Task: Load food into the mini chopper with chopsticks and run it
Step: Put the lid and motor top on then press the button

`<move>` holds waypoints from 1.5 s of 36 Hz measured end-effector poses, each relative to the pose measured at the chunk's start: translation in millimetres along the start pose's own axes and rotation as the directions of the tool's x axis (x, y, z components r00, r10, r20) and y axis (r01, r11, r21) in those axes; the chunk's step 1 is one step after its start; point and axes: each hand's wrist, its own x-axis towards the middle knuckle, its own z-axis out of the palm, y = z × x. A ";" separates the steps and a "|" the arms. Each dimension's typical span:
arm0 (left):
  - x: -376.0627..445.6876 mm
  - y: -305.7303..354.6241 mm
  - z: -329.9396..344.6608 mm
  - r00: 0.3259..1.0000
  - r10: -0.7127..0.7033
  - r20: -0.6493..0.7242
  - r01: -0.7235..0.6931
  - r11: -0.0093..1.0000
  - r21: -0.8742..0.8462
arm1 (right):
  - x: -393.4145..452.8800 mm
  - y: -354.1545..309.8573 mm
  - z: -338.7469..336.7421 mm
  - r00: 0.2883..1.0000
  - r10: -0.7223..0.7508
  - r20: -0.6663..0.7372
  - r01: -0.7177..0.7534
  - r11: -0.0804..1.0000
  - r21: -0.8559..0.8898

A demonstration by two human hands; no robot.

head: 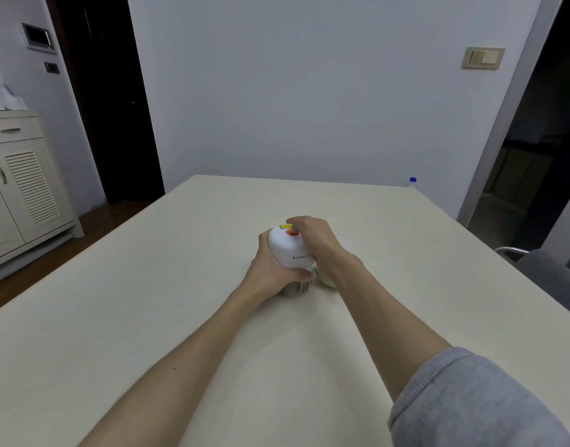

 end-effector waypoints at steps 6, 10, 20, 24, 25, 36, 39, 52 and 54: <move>-1.0 1.3 -0.2 1.000 0.024 0.006 -0.024 1.000 -0.003 | -1.4 2.0 2.2 1.000 0.000 -0.013 0.001 1.000 0.028; -1.3 0.4 -1.0 1.000 0.025 0.016 -0.025 1.000 -0.016 | -2.5 2.1 2.2 1.000 0.013 -0.024 -0.012 0.999 0.037; -1.3 0.2 -2.0 0.999 -0.044 0.006 0.044 0.999 0.005 | -1.7 -2.0 0.2 0.998 0.058 -0.001 -0.058 0.997 0.048; -0.3 0.5 -2.4 0.998 -0.061 0.011 0.061 0.998 0.025 | -0.3 -0.5 -1.1 0.997 0.080 0.010 -0.081 0.996 0.043; 0.4 0.4 -2.3 0.998 -0.061 0.011 0.061 0.998 0.026 | -1.0 0.2 -1.1 0.996 0.084 0.012 -0.085 0.995 0.055; -0.3 -2.0 -1.9 0.996 -0.087 -0.005 0.087 0.996 -0.014 | -3.5 -1.1 2.6 0.995 0.101 0.004 -0.101 0.992 0.076; -0.3 -4.1 -0.9 0.997 -0.077 -0.012 0.076 0.996 -0.042 | 1.3 -2.7 2.0 0.995 0.104 0.002 -0.104 0.992 0.069; 0.2 -6.2 0.7 0.998 -0.067 -0.005 0.066 0.995 -0.081 | 5.0 -3.3 1.3 0.998 0.061 -0.011 -0.061 0.998 0.031; 1.3 -6.5 0.7 0.998 -0.060 -0.006 0.060 0.995 -0.075 | 3.9 -2.9 1.8 0.997 0.079 -0.016 -0.078 0.996 0.051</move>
